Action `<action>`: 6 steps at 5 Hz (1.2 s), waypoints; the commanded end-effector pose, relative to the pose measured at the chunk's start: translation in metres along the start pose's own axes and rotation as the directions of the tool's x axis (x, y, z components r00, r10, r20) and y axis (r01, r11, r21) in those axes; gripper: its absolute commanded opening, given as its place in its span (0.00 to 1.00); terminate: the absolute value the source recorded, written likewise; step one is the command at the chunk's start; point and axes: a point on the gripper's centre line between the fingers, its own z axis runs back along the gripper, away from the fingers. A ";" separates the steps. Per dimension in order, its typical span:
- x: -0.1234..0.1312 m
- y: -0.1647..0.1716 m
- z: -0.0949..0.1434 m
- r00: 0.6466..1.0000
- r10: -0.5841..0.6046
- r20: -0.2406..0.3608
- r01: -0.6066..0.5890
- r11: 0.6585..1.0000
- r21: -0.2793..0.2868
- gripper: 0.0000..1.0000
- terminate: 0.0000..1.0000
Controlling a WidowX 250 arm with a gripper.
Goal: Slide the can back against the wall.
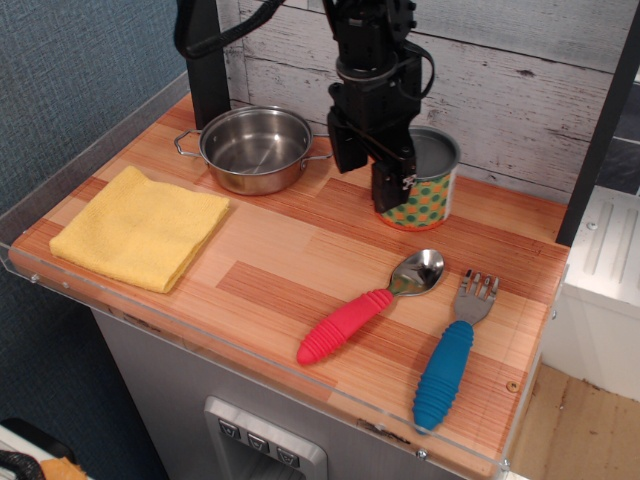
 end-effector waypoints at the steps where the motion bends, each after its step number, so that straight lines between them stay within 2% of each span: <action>1: 0.014 0.006 0.026 0.999 -0.009 0.049 0.005 0.998 0.070 1.00 0.00; 2: 0.003 0.010 0.041 0.997 0.032 0.065 -0.037 0.996 0.081 1.00 0.00; 3: -0.017 0.020 0.063 0.990 0.119 0.071 -0.127 0.985 0.118 1.00 0.00; 4: -0.036 0.027 0.073 0.970 0.229 0.075 -0.237 0.964 0.121 1.00 0.00; 5: -0.063 0.040 0.082 0.934 0.352 0.059 -0.356 0.926 0.122 1.00 0.00; 6: -0.089 0.064 0.089 0.880 0.469 0.070 -0.474 0.870 0.132 1.00 0.00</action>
